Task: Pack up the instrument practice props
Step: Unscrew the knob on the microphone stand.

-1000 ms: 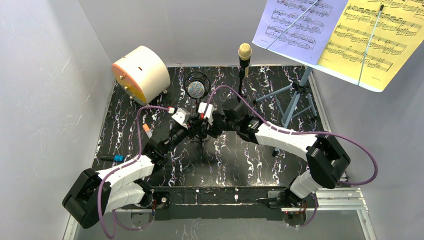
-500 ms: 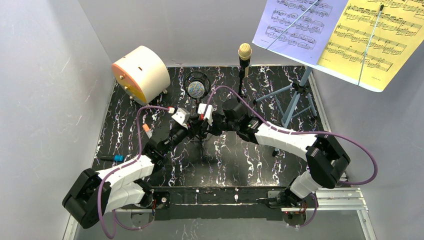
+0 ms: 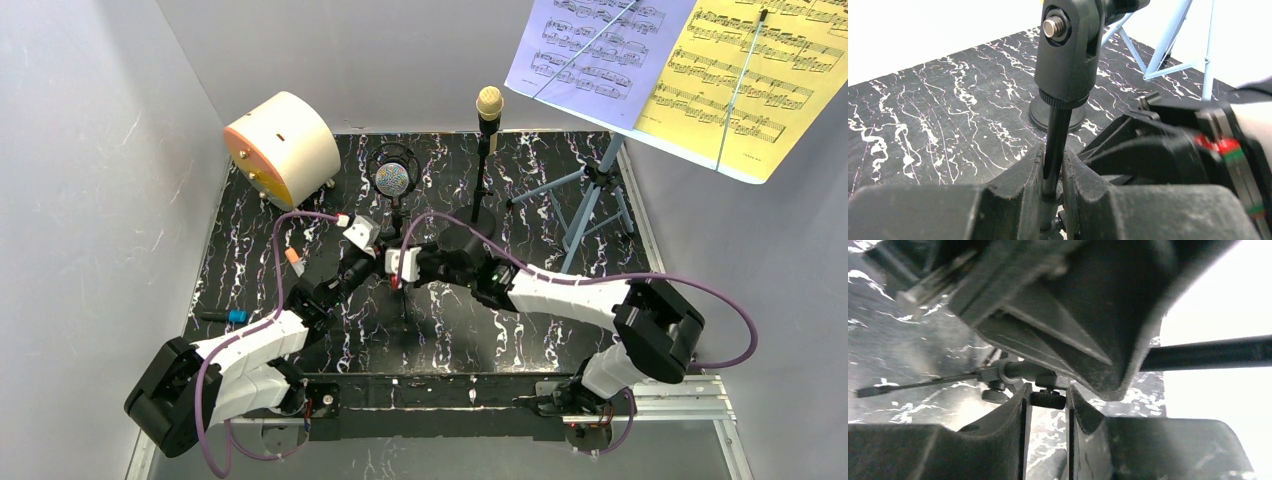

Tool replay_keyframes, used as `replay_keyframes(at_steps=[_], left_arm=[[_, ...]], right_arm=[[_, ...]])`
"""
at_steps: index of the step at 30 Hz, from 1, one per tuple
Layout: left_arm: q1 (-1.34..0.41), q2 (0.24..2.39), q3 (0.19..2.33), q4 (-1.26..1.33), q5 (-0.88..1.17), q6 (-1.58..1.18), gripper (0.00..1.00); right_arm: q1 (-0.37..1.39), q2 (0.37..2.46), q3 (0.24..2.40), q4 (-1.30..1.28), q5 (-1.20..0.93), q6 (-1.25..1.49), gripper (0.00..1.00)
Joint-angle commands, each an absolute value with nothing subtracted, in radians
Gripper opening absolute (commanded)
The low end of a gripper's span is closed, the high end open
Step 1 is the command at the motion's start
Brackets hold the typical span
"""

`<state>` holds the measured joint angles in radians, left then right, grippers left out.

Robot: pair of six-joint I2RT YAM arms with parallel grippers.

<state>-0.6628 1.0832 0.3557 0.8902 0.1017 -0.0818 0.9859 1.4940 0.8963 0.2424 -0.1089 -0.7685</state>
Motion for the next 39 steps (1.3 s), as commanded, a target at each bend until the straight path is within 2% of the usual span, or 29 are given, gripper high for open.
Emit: replay_keyframes(at_steps=[1,8,10,12,15,19,20,22,27,30,34,39], left_arm=[[-0.677,1.106,0.327,0.712,0.141,-0.104,0.0],[-0.678,1.108,0.327,0.712,0.132,-0.11,0.0],[-0.677,1.107,0.327,0.711,0.13,-0.111,0.0],[-0.677,1.105,0.325,0.71,0.125,-0.109,0.0],[-0.677,1.1,0.322,0.709,0.118,-0.105,0.0],[-0.677,1.098,0.324,0.709,0.118,-0.106,0.0],[-0.678,1.099,0.324,0.709,0.118,-0.106,0.0],[-0.678,1.1,0.324,0.709,0.117,-0.106,0.0],[-0.677,1.098,0.322,0.709,0.109,-0.109,0.0],[-0.678,1.101,0.325,0.71,0.107,-0.113,0.0],[-0.677,1.107,0.327,0.709,0.105,-0.117,0.0],[-0.677,1.106,0.327,0.709,0.108,-0.118,0.0]], right_arm=[[1.059,1.522,0.8,0.371,0.18,-1.101,0.01],[1.129,1.603,0.691,0.81,0.433,-1.4,0.01],[1.134,1.613,0.709,0.789,0.427,-1.314,0.01],[1.131,1.595,0.769,0.671,0.4,-1.1,0.01],[1.099,1.547,0.841,0.503,0.277,-0.781,0.23],[1.06,1.475,0.812,0.491,0.144,-0.476,0.56],[1.053,1.462,0.804,0.493,0.137,-0.385,0.62],[1.036,1.438,0.79,0.491,0.108,-0.224,0.68],[0.977,1.388,0.741,0.535,0.086,0.231,0.73],[0.945,1.365,0.659,0.652,0.081,0.497,0.77],[0.937,1.367,0.543,0.849,0.15,0.807,0.76],[0.937,1.439,0.508,0.979,0.149,1.053,0.72]])
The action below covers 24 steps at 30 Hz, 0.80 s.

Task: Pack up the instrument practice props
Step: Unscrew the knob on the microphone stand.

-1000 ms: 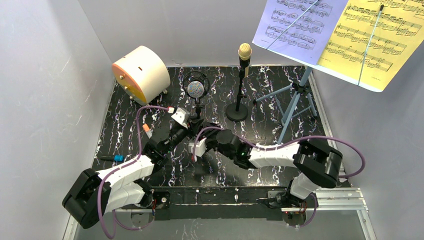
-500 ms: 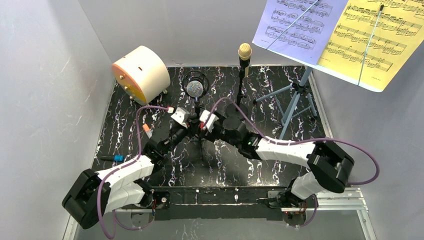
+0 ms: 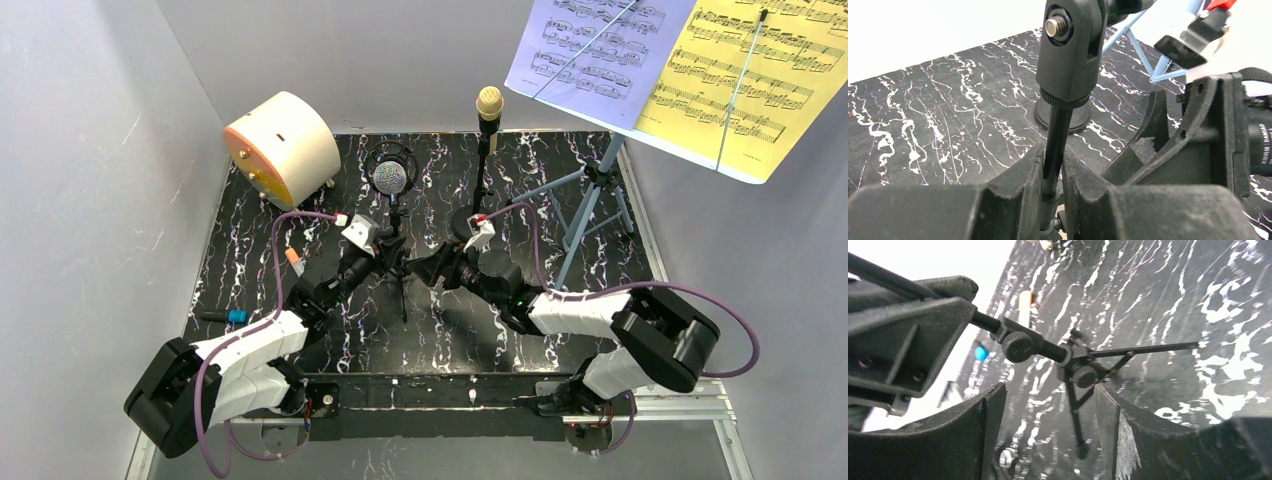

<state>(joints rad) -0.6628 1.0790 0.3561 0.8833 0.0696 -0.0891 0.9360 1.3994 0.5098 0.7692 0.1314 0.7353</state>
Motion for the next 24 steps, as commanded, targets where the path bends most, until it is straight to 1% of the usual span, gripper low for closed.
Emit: replay_keyframes(at_steps=[1,5,13,24], left_arm=[[-0.678,1.106,0.327,0.709,0.109,-0.118,0.0],[-0.677,1.104,0.327,0.709,0.11,-0.117,0.0],[-0.678,1.099,0.325,0.707,0.112,-0.117,0.0],[-0.677,1.101,0.328,0.707,0.118,-0.118,0.0]], right_arm=[[0.936,1.454,0.506,1.005,0.146,1.088,0.72],[0.937,1.503,0.507,1.094,0.133,1.161,0.7],[0.927,1.537,0.542,1.095,0.157,1.244,0.66],[0.892,1.587,0.572,1.101,0.093,1.344,0.52]])
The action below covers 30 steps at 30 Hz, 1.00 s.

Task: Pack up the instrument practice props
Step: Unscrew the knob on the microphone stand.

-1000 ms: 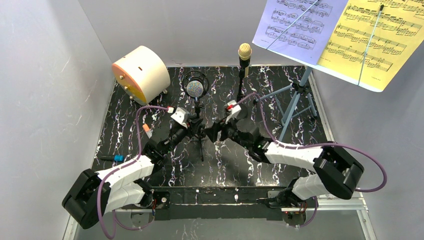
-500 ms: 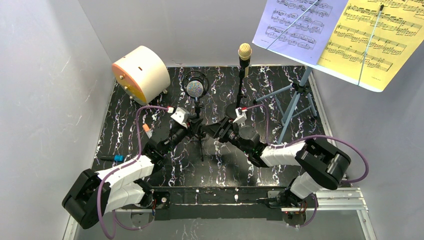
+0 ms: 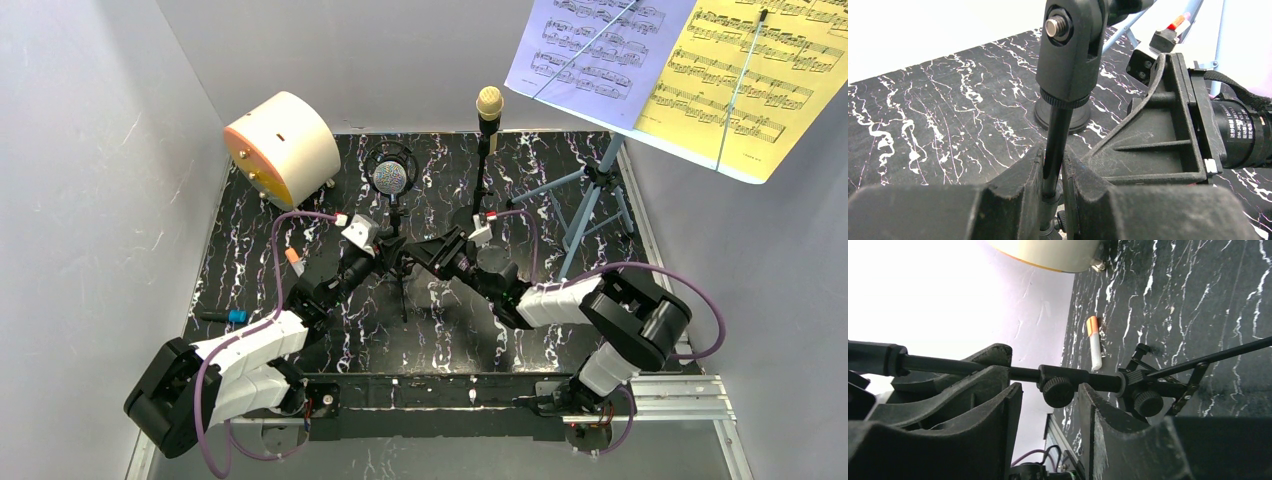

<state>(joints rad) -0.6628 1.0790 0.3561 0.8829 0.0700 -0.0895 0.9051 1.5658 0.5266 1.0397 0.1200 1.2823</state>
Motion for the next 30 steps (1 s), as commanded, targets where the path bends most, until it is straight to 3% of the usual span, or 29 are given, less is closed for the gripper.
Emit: replay_keyframes(at_steps=[1,10,13,16,17,30], left_arm=[[-0.677,1.101,0.327,0.708,0.117,-0.118,0.0],[-0.677,1.098,0.327,0.707,0.117,-0.117,0.0],[-0.678,1.096,0.326,0.707,0.116,-0.117,0.0],[-0.677,1.098,0.326,0.707,0.116,-0.117,0.0],[-0.678,1.098,0.326,0.707,0.116,-0.117,0.0],[-0.677,1.1,0.328,0.707,0.122,-0.118,0.0]], right_arm=[[0.89,1.594,0.575,1.104,0.085,1.352,0.51],[0.884,1.624,0.595,1.092,0.02,1.401,0.4],[0.879,1.625,0.583,1.119,0.017,1.407,0.28],[0.873,1.627,0.584,1.133,0.006,1.412,0.04],[0.87,1.63,0.584,1.143,-0.014,1.413,0.01],[0.824,1.628,0.631,1.219,-0.233,1.054,0.01]])
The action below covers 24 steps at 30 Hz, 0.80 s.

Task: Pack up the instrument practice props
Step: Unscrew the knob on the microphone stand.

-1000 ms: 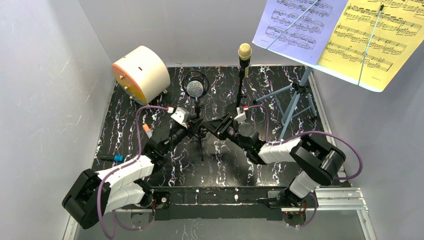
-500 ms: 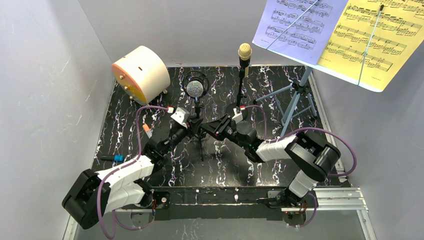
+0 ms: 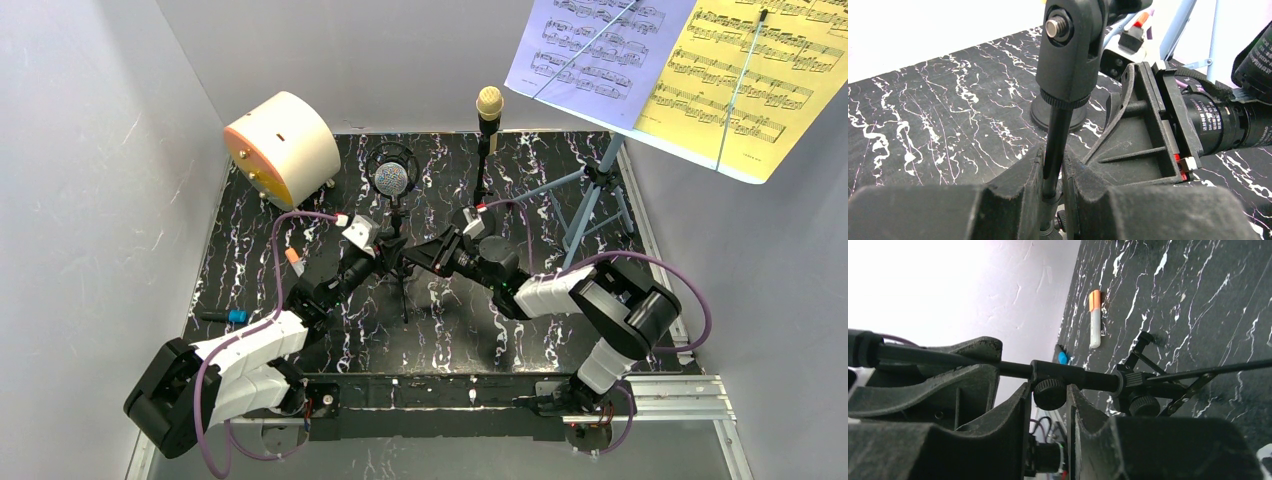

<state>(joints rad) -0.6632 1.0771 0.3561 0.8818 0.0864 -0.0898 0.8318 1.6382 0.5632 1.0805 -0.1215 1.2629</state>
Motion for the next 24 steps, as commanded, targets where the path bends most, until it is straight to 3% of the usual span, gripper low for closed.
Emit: replay_keyframes(at_steps=[1,8,12,17,18,22,24], left_arm=[[-0.677,1.1,0.328,0.708,0.122,-0.118,0.0],[-0.678,1.098,0.328,0.709,0.124,-0.12,0.0],[-0.677,1.097,0.327,0.708,0.124,-0.121,0.0],[-0.677,1.089,0.327,0.709,0.124,-0.126,0.0],[-0.677,1.088,0.327,0.709,0.123,-0.127,0.0],[-0.678,1.087,0.326,0.713,0.077,-0.137,0.0],[-0.677,1.092,0.324,0.723,0.028,-0.155,0.0]], right_arm=[[0.822,1.628,0.637,1.224,-0.252,1.013,0.01],[0.804,1.641,0.677,1.215,-0.402,0.742,0.01],[0.804,1.62,0.718,1.066,-0.453,0.538,0.01],[0.764,1.603,0.767,0.937,-0.485,0.57,0.01],[0.763,1.597,0.759,0.944,-0.475,0.6,0.05],[0.761,1.56,0.703,0.96,-0.369,0.735,0.4],[0.762,1.544,0.667,0.996,-0.316,0.816,0.47]])
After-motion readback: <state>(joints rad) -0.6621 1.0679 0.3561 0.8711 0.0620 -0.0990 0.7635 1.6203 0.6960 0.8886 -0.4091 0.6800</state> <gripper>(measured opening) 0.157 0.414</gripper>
